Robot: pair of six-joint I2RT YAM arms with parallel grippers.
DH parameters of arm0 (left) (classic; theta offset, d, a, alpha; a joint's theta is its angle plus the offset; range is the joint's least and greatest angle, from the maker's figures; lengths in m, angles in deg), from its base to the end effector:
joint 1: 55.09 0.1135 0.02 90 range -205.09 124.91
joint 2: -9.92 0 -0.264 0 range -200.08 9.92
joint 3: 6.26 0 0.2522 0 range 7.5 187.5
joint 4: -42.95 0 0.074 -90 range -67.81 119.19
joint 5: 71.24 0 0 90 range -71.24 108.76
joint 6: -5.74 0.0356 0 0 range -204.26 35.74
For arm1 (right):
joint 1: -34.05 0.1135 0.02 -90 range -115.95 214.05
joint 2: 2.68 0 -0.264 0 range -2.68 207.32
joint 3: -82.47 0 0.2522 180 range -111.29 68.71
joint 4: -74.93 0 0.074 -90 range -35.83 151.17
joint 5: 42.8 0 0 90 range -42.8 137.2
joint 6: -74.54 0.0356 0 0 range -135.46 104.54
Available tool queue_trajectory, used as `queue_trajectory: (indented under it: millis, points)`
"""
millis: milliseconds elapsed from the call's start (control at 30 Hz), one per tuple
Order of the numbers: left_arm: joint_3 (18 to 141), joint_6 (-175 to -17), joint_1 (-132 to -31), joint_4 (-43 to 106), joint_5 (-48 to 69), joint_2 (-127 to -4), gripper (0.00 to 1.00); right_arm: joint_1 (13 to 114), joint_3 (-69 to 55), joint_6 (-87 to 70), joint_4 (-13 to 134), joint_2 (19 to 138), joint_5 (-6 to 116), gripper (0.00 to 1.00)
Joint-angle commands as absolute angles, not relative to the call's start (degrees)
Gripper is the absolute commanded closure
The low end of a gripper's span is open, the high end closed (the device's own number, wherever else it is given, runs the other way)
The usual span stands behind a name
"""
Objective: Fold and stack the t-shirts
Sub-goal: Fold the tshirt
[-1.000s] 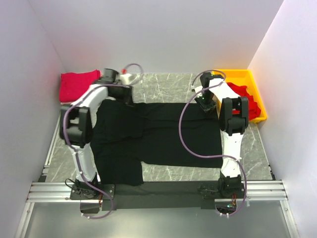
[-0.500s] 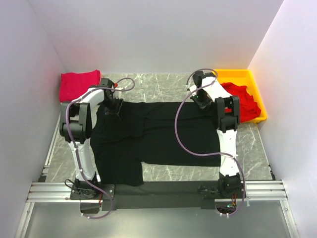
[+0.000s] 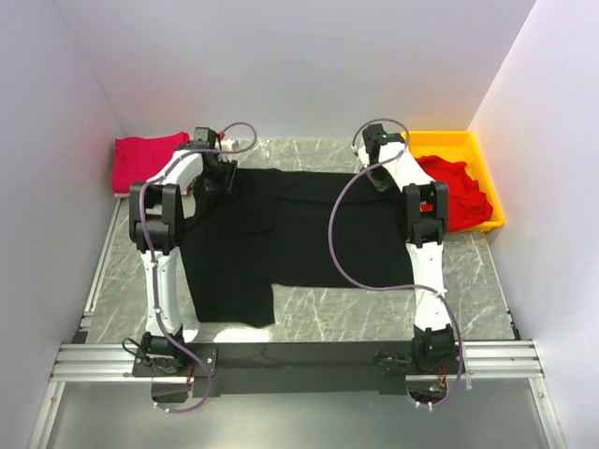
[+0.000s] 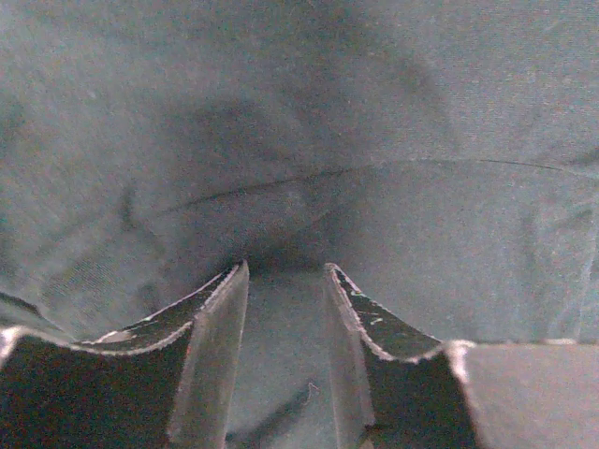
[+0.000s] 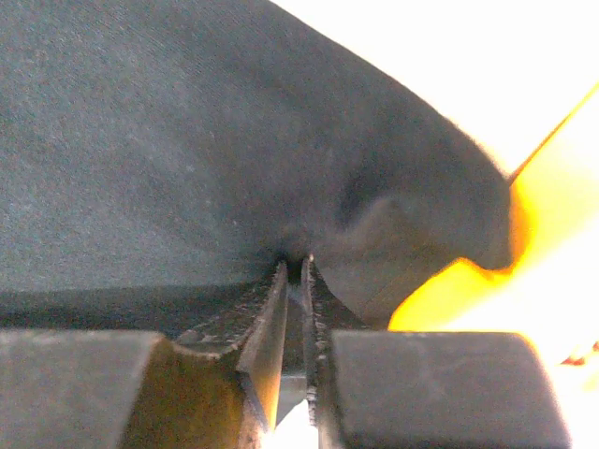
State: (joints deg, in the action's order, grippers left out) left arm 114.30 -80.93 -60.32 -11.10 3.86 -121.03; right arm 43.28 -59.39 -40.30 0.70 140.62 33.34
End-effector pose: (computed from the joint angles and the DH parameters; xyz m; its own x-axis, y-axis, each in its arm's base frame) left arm 0.4850 -0.0536 0.1696 -0.8853 0.1374 -0.4442 0.2504 0.9459 -0.2065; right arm 0.5054 0.0735 0.1597 -0.8270 -0.5476 -0.1271 -0.4900 0.8130 -0.3146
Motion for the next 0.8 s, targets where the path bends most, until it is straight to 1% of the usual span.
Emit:
queue_trajectory:
  millis: [0,33,100,133,167,200,267,300,367,400,467,500,600,700,767]
  points:
    - [118.0,-82.4,-58.1,-5.9,5.1,-123.3,0.55,43.2,-62.7,-39.2,9.2,140.6,31.3,0.8]
    - [118.8,-82.2,-57.7,-6.1,4.2,-123.1,0.54,43.3,-63.0,-39.0,9.0,140.0,33.5,0.74]
    - [120.0,-81.9,-56.9,-6.2,1.9,-120.9,0.52,43.2,-61.7,-38.3,9.2,136.3,34.8,0.67]
    - [119.9,-81.1,-56.8,-5.9,1.3,-119.7,0.51,43.3,-60.4,-38.4,8.8,134.7,38.6,0.56]
    - [119.0,-80.7,-56.8,-5.7,0.7,-118.5,0.5,43.2,-59.4,-38.3,8.5,131.4,39.5,0.51]
    - [118.2,-80.0,-56.8,-5.8,-0.7,-115.7,0.48,43.3,-58.1,-37.4,8.5,129.5,40.8,0.43]
    - [114.9,-79.2,-56.8,-5.1,-1.7,-112.6,0.45,43.3,-54.6,-37.5,7.4,124.7,44.8,0.41]
    - [113.6,-78.9,-56.8,-5.1,-2.1,-109.8,0.43,43.4,-53.2,-37.4,7.2,123.2,45.4,0.41]
    - [109.7,-78.3,-56.8,-5.3,-2.5,-107.5,0.43,43.3,-48.7,-38.3,6.2,120.0,47.1,0.43]
    - [108.3,-78.0,-56.8,-5.4,-2.5,-105.9,0.43,43.3,-45.7,-38.3,6.2,119.2,47.0,0.48]
    - [104.2,-77.8,-56.8,-5.9,-2.5,-104.8,0.44,43.4,-43.2,-38.5,5.2,118.4,47.0,0.55]
    - [102.6,-77.7,-56.8,-5.8,-2.5,-103.8,0.45,43.2,-42.3,-38.4,4.7,118.6,47.0,0.6]
    - [96.3,-77.1,-56.7,-5.5,-3.5,-101.4,0.48,43.3,-40.3,-38.8,1.7,119.2,50.8,0.67]
    - [89.7,-75.7,-56.6,-5.5,-3.8,-99.3,0.49,43.3,-35.8,-38.8,0.7,118.8,51.8,0.71]
    - [85.2,-75.2,-56.6,-5.5,-3.7,-98.5,0.5,43.2,-33.1,-39.0,1.3,117.6,51.5,0.71]
